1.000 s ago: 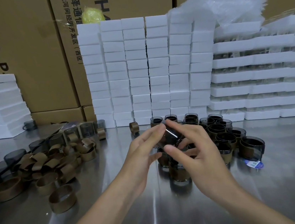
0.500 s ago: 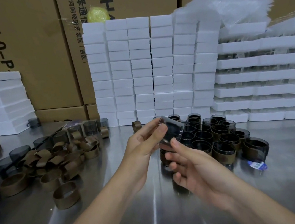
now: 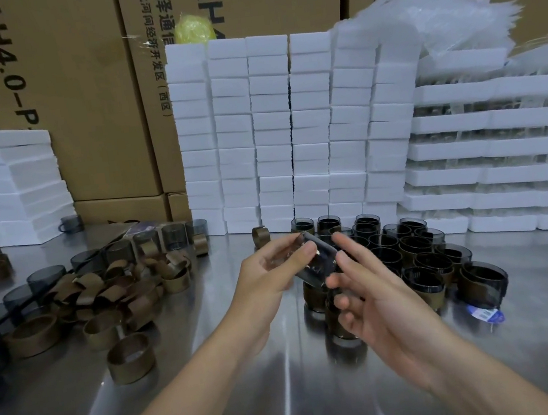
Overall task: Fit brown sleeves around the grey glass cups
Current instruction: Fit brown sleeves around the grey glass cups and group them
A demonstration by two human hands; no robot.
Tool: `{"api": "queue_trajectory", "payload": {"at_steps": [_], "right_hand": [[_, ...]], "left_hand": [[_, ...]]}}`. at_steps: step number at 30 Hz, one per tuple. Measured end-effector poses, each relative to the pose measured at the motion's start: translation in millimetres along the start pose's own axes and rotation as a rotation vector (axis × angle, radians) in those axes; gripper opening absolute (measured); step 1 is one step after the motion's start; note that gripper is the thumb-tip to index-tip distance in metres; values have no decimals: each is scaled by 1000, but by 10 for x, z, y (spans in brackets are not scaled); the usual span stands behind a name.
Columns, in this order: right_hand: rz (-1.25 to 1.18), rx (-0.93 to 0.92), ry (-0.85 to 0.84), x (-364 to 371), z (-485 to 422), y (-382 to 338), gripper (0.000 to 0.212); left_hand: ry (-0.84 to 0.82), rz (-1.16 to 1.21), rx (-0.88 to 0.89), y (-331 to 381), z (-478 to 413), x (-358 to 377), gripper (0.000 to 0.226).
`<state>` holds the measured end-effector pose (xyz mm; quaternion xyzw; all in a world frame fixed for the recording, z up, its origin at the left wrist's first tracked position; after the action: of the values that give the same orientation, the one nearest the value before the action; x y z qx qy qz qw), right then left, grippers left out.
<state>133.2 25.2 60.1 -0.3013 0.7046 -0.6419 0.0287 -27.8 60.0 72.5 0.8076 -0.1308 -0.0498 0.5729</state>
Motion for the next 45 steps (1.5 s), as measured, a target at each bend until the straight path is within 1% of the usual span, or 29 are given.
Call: {"api": "queue_trajectory", "payload": {"at_steps": [1, 3, 5, 7, 9, 11, 13, 14, 16, 17, 18, 19, 20, 22, 23, 24, 26, 28, 31, 32, 33, 34, 37, 38, 39, 40, 42, 44, 45], "right_hand": [[11, 4, -3, -20, -2, 0, 42], [128, 31, -13, -62, -10, -6, 47], [282, 43, 2, -106, -7, -36, 50], [441, 24, 28, -149, -3, -99, 47], [547, 1, 6, -168, -11, -156, 40], [561, -24, -18, -190, -26, -203, 41], [534, -79, 33, -260, -40, -245, 44], [489, -102, 84, -315, -44, -253, 46], [349, -107, 194, -440, -47, -233, 48], [283, -97, 237, -494, -47, -223, 47], [230, -84, 270, -540, -47, -216, 46], [189, -73, 295, -577, -44, -210, 44], [160, -67, 312, -605, -45, -205, 44], [142, -59, 318, -633, -53, -188, 44], [148, -54, 313, -636, -62, -176, 44], [158, -51, 308, -636, -70, -163, 43], [171, -53, 302, -630, -84, -144, 38], [180, -61, 289, -618, -97, -134, 35], [195, -69, 273, -598, -105, -138, 39], [197, -72, 275, -602, -105, -139, 41], [197, -75, 278, -611, -104, -140, 39], [195, -79, 281, -620, -105, -141, 36], [188, -87, 282, -637, -104, -145, 32], [189, -88, 281, -638, -107, -145, 32], [188, -89, 279, -641, -108, -142, 33], [186, -91, 279, -643, -110, -138, 33], [182, -94, 281, -645, -110, -137, 33], [184, -87, 285, -649, -110, -130, 30], [187, -83, 286, -652, -105, -127, 27]], "left_hand": [[-18, 11, -21, -7, 0, 3, 45], [-61, 34, -43, -15, -6, 24, 56], [-83, 38, -47, -26, -7, 47, 58], [-109, 22, -55, -60, -16, 73, 60], [-133, 26, -51, -93, -29, 99, 60], [-168, 60, -28, -98, -37, 127, 59], [-185, 114, -11, -71, -48, 141, 59], [-164, 137, -5, -74, -60, 115, 54], [-29, 123, -9, -84, -78, -20, 31], [56, 54, -26, -93, -80, -120, 18], [137, -72, -48, -89, -72, -224, 18], [205, -278, -75, -66, -55, -335, 23], [243, -592, -105, -35, -47, -439, 25], [240, -1273, -219, -51, -46, -612, 33], [268, -1458, -277, -67, -46, -737, 41], [308, -1525, -344, -77, -32, -868, 48], [373, -1518, -498, -104, 3, -1136, 55], [357, -1473, -644, -157, 32, -1354, 59], [308, -1391, -766, -246, 92, -1534, 66], [304, -1403, -759, -249, 101, -1540, 67], [303, -1419, -712, -234, 96, -1508, 64], [303, -1415, -613, -204, 76, -1449, 60], [333, -1300, -224, 1, 23, -1224, 41], [346, -1320, -179, 56, 11, -1171, 38], [349, -1368, -193, 86, 2, -1139, 39], [335, -1404, -255, 80, -6, -1134, 42], [237, -1387, -482, -23, 5, -1181, 52], [81, -1264, -653, -161, 48, -1204, 57], [17, -1193, -678, -212, 56, -1189, 56]]}}
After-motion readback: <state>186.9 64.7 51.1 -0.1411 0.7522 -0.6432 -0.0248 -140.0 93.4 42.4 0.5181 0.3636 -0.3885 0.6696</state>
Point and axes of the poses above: each hand's wrist, its own z-axis away from the middle knuckle, its own x-axis out of the palm, y = z × x, the point moved 6 cm from there along -z, towards the middle knuckle, and after that the axes turned 13 degrees about -y, right-handed, at the moved point
